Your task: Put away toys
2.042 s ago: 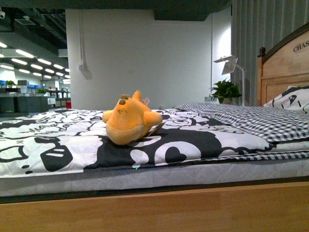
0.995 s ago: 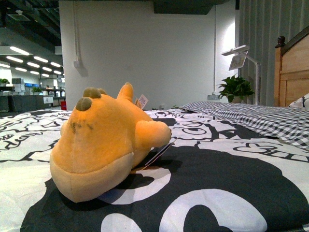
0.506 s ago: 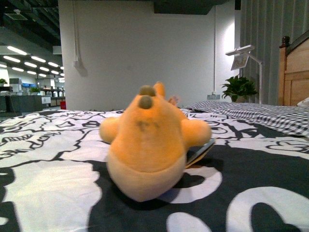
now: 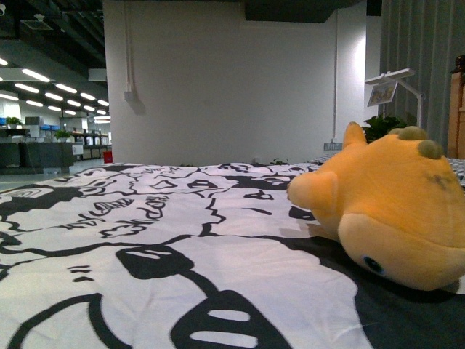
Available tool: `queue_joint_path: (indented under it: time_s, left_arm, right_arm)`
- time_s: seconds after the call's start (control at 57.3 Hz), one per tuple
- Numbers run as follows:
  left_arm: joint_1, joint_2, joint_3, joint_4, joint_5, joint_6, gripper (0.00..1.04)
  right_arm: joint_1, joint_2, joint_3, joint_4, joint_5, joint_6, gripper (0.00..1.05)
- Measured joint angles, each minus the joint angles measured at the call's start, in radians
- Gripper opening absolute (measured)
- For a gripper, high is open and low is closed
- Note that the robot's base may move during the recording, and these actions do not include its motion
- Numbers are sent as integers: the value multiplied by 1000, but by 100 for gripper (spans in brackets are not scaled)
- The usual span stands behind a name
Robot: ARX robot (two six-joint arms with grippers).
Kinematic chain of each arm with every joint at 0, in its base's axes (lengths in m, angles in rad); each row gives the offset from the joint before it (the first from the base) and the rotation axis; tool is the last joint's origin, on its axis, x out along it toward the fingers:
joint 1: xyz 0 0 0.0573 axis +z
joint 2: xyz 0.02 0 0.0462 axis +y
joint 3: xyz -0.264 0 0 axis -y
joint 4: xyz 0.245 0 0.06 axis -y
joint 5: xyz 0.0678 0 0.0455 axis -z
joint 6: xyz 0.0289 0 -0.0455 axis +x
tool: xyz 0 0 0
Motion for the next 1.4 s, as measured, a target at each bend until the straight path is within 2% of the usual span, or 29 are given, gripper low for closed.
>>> queue_joint_path:
  time_s: [0.122,0.192,0.227,0.523,0.698,0.942,1.396]
  left_arm:
    - [0,0,0,0,2,0,98]
    - [0,0,0,0,2,0,98]
    - [0,0,0,0,2,0,98]
    - [0,0,0,0,3,0,98]
    - [0,0,0,0,3,0,98]
    - [0,0,0,0,3,0,98]
    - [0,0,0,0,3,0,98]
  right_arm:
    - [6,3,1,-6,26,13,98]
    - [55,40,9,-25,183,93,98]
    - [64,66,9,-15,210,120,98]
    - [138,319,77,214,258,193,98]
    - [215,548,154,423,303,189,98]
    - [287,842,289,628,365,157,98]
    - [351,1168,500,814,494,-3,98]
